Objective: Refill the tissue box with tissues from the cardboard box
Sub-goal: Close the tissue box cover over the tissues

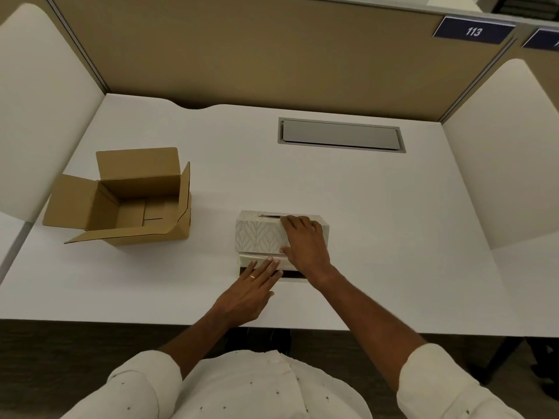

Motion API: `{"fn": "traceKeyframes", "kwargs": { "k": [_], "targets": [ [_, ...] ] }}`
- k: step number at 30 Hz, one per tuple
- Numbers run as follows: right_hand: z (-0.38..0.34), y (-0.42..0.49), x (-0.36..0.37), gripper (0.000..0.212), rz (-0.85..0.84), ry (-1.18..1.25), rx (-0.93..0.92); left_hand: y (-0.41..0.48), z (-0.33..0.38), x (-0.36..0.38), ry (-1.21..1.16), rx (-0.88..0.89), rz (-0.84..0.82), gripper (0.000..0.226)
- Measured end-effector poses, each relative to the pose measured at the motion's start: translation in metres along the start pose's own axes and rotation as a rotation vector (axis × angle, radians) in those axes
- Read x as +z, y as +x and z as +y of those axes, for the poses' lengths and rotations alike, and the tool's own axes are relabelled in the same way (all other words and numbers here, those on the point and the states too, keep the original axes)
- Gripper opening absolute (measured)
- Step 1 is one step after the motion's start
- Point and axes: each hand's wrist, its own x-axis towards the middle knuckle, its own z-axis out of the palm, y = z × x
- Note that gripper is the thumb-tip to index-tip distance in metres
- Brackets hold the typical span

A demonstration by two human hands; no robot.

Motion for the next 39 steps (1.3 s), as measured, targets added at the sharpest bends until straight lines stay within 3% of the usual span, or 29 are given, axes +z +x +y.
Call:
{"fn": "traceKeyframes", "kwargs": {
  "k": [4,8,16,24,33,39],
  "targets": [
    [-0.001,-0.005,0.005,0.079,-0.016,-0.025,0.005,-0.009,-0.004,-0.006,-0.076,-0.112,0.181,0.053],
    [-0.003,-0.014,0.014,0.082,-0.005,-0.038,0.017,0.006,-0.023,-0.032,-0.132,-0.269,0.266,0.069],
    [-0.009,-0.035,0.030,0.081,0.032,-0.029,0.044,0.018,-0.033,-0.033,0.004,-0.291,0.021,0.083],
    [-0.008,-0.054,0.052,0.069,0.033,-0.063,0.025,0.002,-0.024,-0.019,0.056,-0.284,0.003,0.080],
    [-0.008,-0.068,0.065,0.088,0.001,-0.063,-0.009,-0.006,-0.019,-0.014,0.056,-0.276,-0.018,0.078],
    [-0.004,-0.070,0.065,0.089,-0.009,-0.041,-0.025,-0.007,-0.016,-0.013,0.059,-0.273,-0.019,0.077]
  ]
}}
